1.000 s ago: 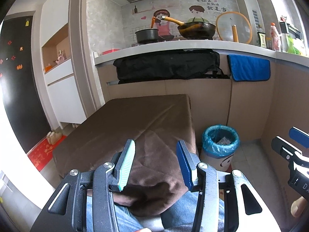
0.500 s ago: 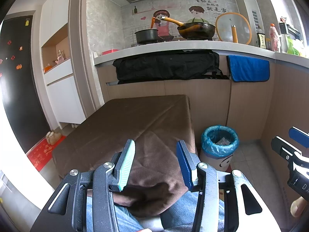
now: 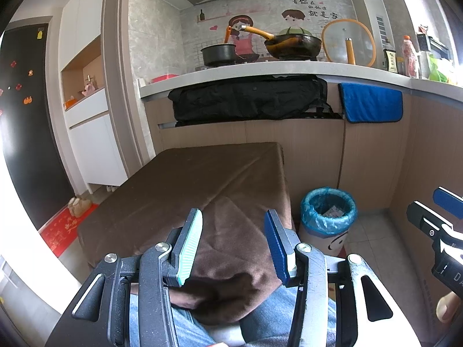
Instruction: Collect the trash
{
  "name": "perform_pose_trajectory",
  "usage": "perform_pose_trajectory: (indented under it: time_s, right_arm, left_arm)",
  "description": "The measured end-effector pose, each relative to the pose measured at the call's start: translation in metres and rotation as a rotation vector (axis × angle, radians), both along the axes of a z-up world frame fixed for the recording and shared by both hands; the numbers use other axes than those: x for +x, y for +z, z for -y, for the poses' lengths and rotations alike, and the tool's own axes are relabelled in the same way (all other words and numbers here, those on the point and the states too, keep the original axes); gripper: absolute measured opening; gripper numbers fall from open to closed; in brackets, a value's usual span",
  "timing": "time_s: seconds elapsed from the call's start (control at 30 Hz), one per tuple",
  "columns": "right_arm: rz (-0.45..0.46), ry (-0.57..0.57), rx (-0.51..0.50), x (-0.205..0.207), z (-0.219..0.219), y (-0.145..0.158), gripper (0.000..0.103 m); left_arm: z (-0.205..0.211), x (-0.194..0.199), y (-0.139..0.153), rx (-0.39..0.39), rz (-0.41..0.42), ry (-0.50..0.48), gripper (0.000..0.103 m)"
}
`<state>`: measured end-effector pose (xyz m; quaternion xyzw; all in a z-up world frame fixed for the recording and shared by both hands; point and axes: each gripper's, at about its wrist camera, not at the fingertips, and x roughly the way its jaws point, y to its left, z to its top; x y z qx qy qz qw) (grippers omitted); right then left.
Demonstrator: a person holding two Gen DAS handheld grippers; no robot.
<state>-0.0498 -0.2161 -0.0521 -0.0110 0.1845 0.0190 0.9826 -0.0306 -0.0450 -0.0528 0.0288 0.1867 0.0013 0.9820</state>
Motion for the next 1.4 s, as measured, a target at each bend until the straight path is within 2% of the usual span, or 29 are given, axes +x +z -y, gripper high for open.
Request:
perform_pose_trajectory:
  time_s: [1.4]
  right_arm:
    - [0.039, -0.027, -0.012, -0.007, 0.011, 0.011, 0.063]
  left_arm:
    - [0.008, 0.0, 0.003, 0.0, 0.003, -0.001, 0.046]
